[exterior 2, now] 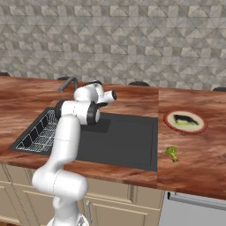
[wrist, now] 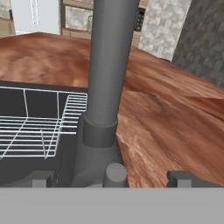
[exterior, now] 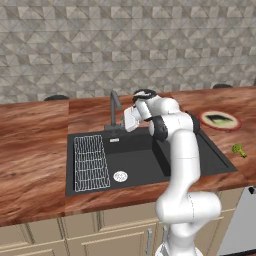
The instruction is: Turn on the sink faucet. Then move the broccoli from the counter to the sink. Turn off the sink. Move the vegetable from the sink to the pot next to the stove. Finally move the pot to the rear center burner.
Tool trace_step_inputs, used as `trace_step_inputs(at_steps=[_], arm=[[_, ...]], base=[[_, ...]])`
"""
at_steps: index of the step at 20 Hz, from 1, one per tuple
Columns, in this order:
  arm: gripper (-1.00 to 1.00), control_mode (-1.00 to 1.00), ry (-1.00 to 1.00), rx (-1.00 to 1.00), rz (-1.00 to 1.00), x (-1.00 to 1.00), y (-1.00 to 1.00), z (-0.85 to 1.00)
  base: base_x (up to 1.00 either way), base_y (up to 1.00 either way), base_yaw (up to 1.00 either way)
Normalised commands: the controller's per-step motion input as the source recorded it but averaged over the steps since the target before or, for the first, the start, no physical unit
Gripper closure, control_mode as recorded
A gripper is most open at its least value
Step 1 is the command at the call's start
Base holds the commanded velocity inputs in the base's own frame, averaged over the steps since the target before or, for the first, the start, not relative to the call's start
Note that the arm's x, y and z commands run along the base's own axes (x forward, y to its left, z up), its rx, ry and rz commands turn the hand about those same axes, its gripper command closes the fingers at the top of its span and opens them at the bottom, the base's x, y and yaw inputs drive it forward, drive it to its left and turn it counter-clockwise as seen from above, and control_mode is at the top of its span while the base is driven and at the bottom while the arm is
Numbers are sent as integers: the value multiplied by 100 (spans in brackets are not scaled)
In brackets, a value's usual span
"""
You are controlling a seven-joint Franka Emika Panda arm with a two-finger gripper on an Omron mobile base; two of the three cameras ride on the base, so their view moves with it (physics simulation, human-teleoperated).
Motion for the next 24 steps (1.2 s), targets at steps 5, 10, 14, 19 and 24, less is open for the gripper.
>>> trace_step_inputs(at_steps=[5,10,14,19,24], arm=[[100,-100,0,0,0,2,19,0],[100,-100,0,0,-1,0,10,0],[100,-100,0,0,-13,0,9,0],[100,-100,0,0,-30,-2,3,-1],[100,-100,0,0,-37,-5,9,-1]], base=[[0,0,0],[0,0,0],[0,0,0],[0,0,0],[0,0,0]])
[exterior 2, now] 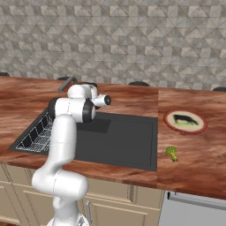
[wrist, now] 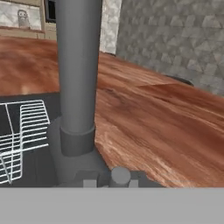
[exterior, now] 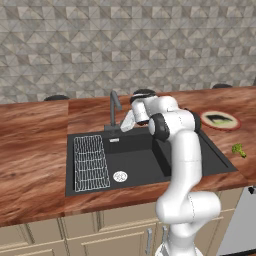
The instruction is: Turn on the sink faucet. Then move the broccoli from the counter to the sink. Turn off the sink. Move the vegetable from the sink to the pot next to the stove. Finally move the pot to the rear center burner.
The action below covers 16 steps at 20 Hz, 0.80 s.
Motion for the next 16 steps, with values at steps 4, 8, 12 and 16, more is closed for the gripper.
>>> trace_step_inputs(at_steps=[4,8,12,16], arm=[[100,-100,0,-2,-34,0,6,-11],[100,-100,-1,-1,-30,0,0,-12],[100,-100,0,0,-29,0,0,0],[100,-100,0,0,-29,4,0,-1]], base=[[0,0,0],[0,0,0],[0,0,0],[0,0,0]])
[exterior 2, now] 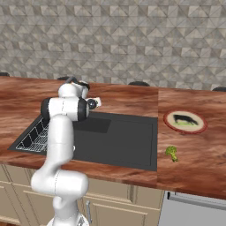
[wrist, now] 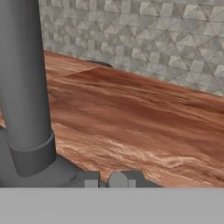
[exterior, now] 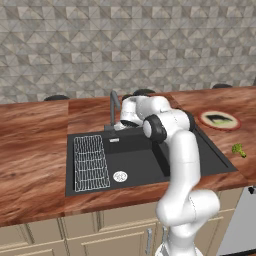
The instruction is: Turn on the sink faucet. Then move the broccoli from the counter to the sink. Turn off the sink. Move the vegetable from the sink to the pot next to the stove. Finally move the pot to the rear center burner.
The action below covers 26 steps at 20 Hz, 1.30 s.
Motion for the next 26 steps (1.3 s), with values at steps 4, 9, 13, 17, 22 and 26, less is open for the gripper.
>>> trace_step_inputs(at_steps=[4,9,13,17,22,26], arm=[[100,-100,0,0,-25,13,-3,-9],[100,-100,0,-1,-5,20,-25,-26],[100,-100,0,0,0,17,-41,-46],[100,-100,0,1,0,14,-53,-50],[100,-100,6,4,0,8,-64,-57],[100,-100,11,8,-2,0,-75,-63]], base=[[0,0,0],[0,0,0],[0,0,0],[0,0,0],[0,0,0],[0,0,0]])
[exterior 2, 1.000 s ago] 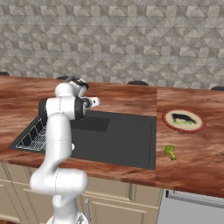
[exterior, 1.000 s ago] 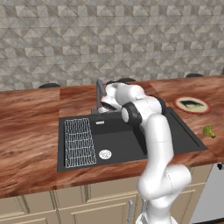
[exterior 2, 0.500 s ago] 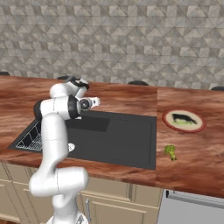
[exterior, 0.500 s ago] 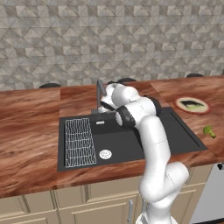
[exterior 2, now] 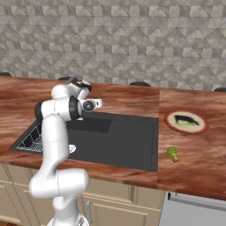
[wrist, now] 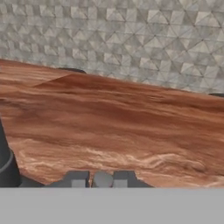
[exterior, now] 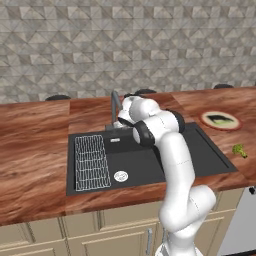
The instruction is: Turn on the sink faucet. Then move the broccoli from the counter to the sink. Turn off the sink. Move the vegetable from the sink to the pot next to the stove. Finally move the pot to the rear center burner.
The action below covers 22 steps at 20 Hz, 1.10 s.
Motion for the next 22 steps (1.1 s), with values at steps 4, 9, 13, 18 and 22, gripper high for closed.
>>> trace_step_inputs(at_steps=[4,9,13,18,22], arm=[[100,-100,18,11,-7,0,-83,-69],[100,-100,17,11,-7,0,-83,-83],[100,-100,12,11,-5,0,-82,-87],[100,-100,5,10,-2,-3,-86,-94],[100,-100,6,10,0,-6,-83,-99]], base=[[0,0,0],[0,0,0],[0,0,0],[0,0,0],[0,0,0]])
